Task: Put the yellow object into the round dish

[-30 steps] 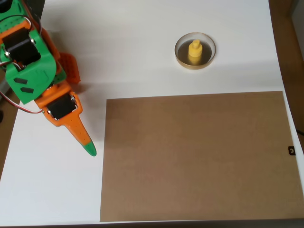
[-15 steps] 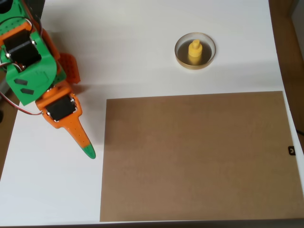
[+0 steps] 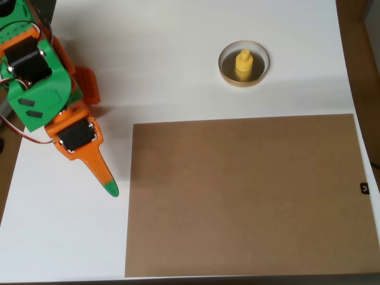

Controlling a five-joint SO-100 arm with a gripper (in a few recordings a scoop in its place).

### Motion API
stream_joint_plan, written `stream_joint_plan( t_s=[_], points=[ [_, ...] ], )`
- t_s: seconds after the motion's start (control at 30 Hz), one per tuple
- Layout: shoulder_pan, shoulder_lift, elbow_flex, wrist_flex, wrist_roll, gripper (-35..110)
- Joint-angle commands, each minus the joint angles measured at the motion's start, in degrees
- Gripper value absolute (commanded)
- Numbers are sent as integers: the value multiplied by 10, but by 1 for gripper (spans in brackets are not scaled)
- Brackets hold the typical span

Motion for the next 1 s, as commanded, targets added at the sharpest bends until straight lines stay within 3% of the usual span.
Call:
stream_joint_plan(
  t_s=[0.0,0.97],
  points=[
    [10,17,1,-4,-7,13],
    [10,17,1,-4,-7,4]
  ],
)
